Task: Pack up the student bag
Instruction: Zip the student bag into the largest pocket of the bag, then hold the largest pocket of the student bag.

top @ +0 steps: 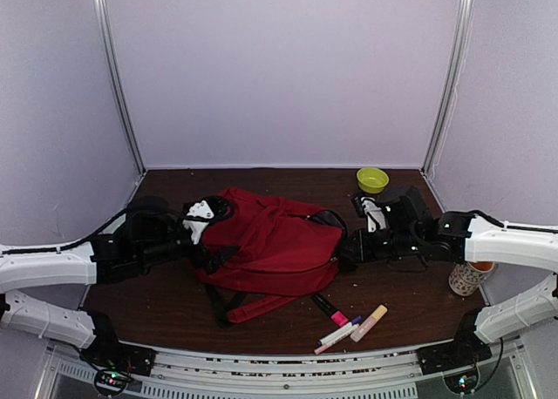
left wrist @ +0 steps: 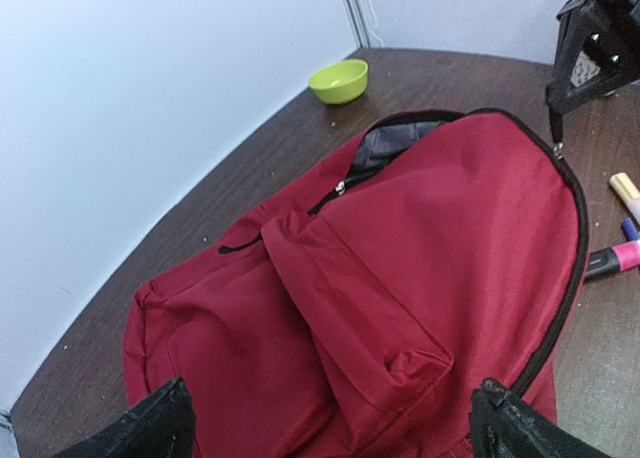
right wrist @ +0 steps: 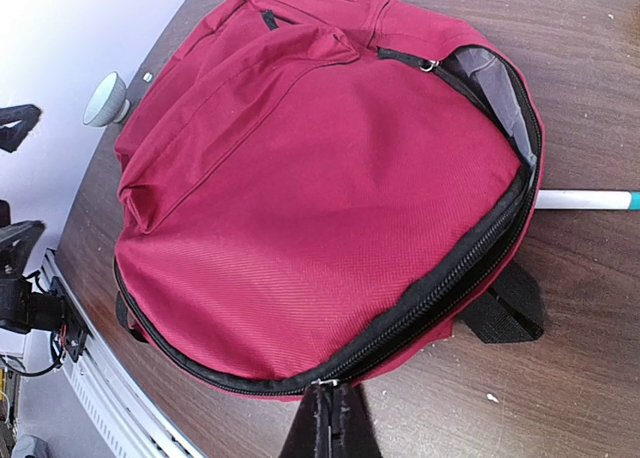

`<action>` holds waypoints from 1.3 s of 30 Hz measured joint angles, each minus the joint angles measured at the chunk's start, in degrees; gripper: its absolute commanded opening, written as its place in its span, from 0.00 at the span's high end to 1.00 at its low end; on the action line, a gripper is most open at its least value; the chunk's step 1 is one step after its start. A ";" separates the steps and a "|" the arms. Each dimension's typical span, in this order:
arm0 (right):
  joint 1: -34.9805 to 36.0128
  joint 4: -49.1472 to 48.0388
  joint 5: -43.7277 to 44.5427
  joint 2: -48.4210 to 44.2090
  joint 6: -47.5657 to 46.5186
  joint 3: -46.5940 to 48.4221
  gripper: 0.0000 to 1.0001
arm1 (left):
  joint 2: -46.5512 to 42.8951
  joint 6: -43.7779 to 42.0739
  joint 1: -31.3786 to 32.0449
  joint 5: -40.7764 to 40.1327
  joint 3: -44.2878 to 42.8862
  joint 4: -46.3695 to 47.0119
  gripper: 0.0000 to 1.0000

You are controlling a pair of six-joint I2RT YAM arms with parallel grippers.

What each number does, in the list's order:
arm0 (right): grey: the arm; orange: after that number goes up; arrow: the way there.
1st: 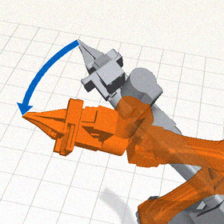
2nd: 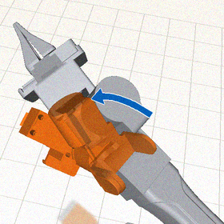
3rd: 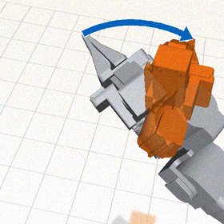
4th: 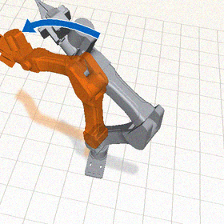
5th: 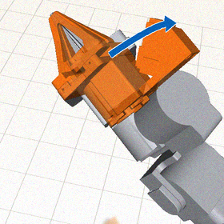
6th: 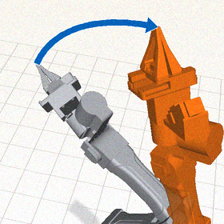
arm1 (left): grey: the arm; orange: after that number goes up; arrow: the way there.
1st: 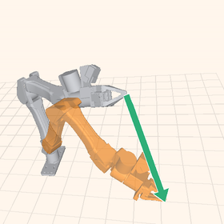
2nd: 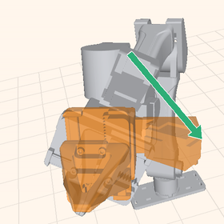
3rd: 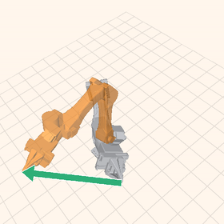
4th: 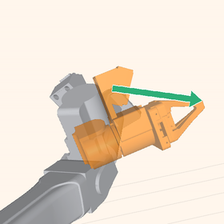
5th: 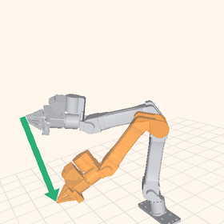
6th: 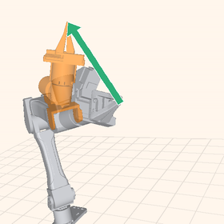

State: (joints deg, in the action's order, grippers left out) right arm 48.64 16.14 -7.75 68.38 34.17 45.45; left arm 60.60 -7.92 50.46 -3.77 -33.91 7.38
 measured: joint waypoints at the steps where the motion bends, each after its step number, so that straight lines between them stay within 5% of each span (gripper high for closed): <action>1: 0.07 -0.20 0.00 0.13 -0.02 0.07 1.00 | 1.86 0.22 0.00 -0.37 -1.44 -1.07 0.04; 17: 0.24 -0.35 0.13 0.31 -0.31 0.15 1.00 | 11.96 -2.82 1.95 14.21 -6.60 -0.74 0.18; 39: 0.24 -0.57 0.11 0.31 -0.39 0.15 1.00 | 27.78 -10.03 6.97 14.27 -17.27 -5.20 0.35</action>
State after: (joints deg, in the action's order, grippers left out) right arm 48.88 15.57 -7.64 68.69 33.78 45.60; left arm 88.38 -17.96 57.43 10.50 -51.18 2.17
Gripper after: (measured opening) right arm 0.010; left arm 0.708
